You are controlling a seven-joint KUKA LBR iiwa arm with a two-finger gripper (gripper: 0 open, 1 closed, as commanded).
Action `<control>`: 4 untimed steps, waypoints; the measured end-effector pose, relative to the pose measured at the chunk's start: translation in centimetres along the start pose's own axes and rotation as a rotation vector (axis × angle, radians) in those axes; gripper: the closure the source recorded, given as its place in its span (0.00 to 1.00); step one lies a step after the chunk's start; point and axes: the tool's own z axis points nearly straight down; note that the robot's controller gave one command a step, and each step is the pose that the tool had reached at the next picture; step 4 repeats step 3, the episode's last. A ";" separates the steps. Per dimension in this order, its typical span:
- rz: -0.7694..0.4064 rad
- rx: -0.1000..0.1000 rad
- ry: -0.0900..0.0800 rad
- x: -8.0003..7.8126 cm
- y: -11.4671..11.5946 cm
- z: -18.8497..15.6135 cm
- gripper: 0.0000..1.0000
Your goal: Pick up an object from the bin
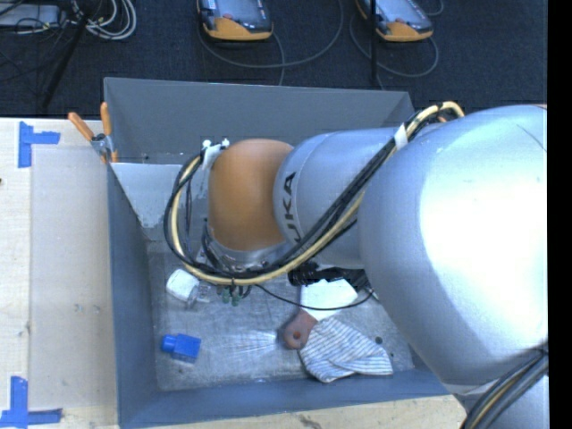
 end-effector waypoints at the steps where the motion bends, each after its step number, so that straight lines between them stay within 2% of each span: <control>1: 0.000 0.000 0.000 0.0 0.0 0.0 1.00; 4: -0.002 0.008 0.005 0.2 -0.2 -0.5 1.00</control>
Offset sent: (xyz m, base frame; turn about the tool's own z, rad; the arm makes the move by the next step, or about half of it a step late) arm -0.0001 -0.0002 0.0070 0.0000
